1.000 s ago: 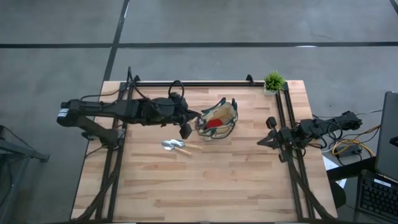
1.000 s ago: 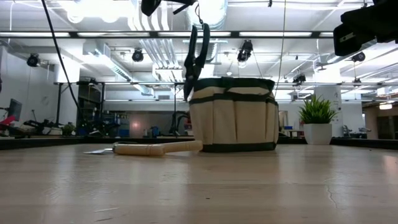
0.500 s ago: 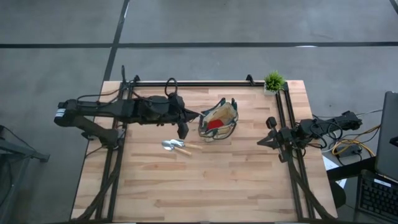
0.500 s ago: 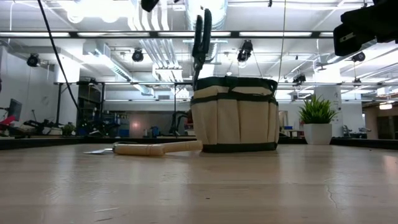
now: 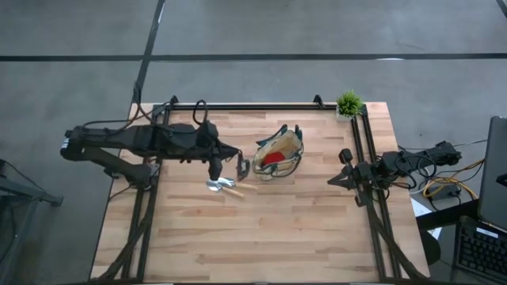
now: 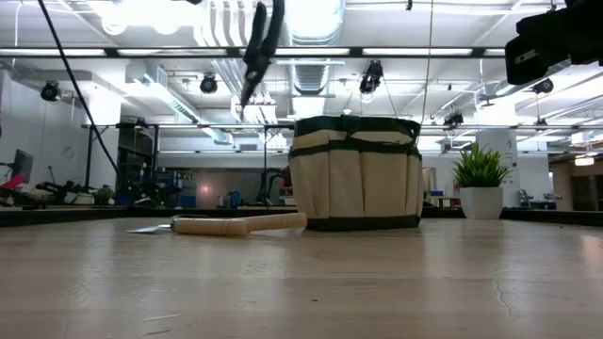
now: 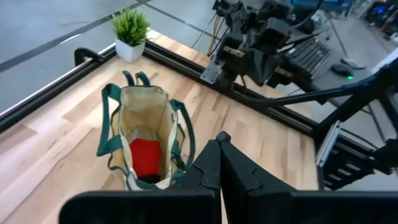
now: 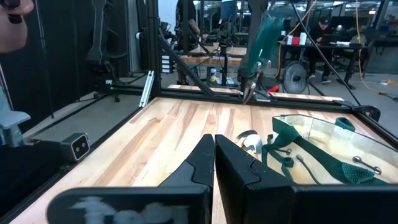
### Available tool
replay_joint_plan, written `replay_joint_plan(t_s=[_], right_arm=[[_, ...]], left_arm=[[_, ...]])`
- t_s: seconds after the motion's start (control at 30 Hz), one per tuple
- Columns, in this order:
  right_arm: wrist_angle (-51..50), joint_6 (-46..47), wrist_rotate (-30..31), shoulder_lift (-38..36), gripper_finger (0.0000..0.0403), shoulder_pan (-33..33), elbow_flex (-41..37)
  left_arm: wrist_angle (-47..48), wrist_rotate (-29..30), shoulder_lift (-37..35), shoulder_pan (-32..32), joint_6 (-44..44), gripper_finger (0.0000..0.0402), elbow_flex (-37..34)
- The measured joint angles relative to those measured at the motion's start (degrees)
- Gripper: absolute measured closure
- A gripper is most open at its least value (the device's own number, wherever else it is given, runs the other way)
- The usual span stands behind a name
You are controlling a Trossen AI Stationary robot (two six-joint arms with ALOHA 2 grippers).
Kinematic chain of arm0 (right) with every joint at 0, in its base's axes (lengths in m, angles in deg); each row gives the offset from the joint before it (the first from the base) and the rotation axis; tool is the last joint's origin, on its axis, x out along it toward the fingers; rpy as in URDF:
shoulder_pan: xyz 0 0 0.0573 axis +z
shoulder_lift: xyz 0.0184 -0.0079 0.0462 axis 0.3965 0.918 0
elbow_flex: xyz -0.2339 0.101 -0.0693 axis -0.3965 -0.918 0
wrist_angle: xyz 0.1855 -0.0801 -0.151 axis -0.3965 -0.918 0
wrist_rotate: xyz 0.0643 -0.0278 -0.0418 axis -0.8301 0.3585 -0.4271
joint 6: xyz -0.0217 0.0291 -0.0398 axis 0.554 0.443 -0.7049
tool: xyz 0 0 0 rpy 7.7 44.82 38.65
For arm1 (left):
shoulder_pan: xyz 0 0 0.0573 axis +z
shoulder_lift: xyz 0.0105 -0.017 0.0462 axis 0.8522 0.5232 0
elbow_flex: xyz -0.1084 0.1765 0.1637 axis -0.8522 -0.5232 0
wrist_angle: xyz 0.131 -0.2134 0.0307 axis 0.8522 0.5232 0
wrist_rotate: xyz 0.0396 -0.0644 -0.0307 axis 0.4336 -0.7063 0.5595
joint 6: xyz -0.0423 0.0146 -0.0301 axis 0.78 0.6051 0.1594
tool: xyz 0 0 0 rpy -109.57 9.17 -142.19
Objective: Pick & Place Garden tools in Gardening bag
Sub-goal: Put the green scissors into the brown bag
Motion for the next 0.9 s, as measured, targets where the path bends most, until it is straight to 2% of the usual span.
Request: replay_joint_plan(t_s=[0.23,0.37,0.5,0.67,0.9], right_arm=[[-0.01,-0.06,0.02,0.0,0.0394,0.0,0.0],[-0.01,-0.09,0.0,0.0,0.0394,0.0,0.0],[0.0,-0.08,0.0,0.0,0.0394,0.02,0.0],[-0.02,-0.08,0.0,0.0,0.0394,0.0,0.0],[-0.01,0.01,0.0,0.0,0.0394,0.0,0.0]], left_arm=[[-8.4,-0.61,6.02,1.28,-2.45,0.0401,-2.32],[-12.83,-1.39,9.7,2.79,-6.24,0.0401,-0.87],[-10.58,-1.4,10.89,4.17,-9.44,0.0401,1.59],[-7.77,-0.58,10.66,4.95,-9.25,0.0401,2.03],[-7.84,-4.07,8.78,3.11,-8.27,0.0401,2.8]])
